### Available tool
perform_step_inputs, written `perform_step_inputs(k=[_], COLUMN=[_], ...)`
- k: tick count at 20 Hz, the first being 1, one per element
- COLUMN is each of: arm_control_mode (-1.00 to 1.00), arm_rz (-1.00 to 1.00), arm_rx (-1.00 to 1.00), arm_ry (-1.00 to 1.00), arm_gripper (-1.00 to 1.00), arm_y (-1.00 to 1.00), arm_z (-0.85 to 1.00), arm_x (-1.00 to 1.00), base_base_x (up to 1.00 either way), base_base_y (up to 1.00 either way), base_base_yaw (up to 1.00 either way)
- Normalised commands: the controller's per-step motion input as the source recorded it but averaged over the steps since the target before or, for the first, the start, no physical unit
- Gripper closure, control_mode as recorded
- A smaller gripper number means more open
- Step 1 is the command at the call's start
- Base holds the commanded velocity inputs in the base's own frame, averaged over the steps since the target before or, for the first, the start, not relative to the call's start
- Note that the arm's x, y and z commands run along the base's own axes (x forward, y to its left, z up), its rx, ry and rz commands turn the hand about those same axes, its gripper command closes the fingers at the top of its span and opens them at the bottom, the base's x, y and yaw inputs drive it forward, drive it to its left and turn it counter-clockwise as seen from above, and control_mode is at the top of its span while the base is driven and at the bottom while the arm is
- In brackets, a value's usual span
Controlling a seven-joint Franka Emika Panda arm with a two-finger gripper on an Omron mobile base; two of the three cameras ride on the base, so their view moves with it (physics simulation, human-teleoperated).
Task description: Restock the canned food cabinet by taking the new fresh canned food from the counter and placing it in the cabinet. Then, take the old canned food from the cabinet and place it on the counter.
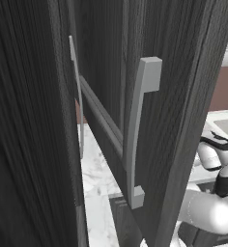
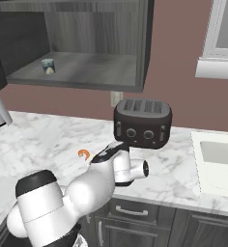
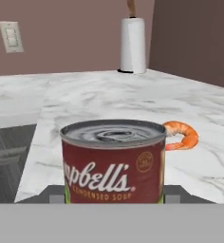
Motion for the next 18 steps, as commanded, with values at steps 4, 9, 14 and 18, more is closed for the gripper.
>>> perform_step_inputs(k=[4, 9, 14, 18], arm_control_mode=[-1.00, -1.00, -1.00, -1.00], arm_rz=[0.00, 0.00, 0.00, 0.00], arm_rx=[0.00, 0.00, 0.00, 0.00], arm_ry=[-0.12, -0.11, -0.09, -0.07], arm_gripper=[1.00, 1.00, 1.00, 1.00], arm_y=[0.00, 0.00, 0.00, -0.01], arm_z=[-0.15, -0.18, -0.24, -0.20], arm_x=[0.23, 0.29, 0.26, 0.17], base_base_x=[0.00, 0.00, 0.00, 0.00], base_base_y=[0.00, 0.00, 0.00, 0.00], base_base_yaw=[0.00, 0.00, 0.00, 0.00])
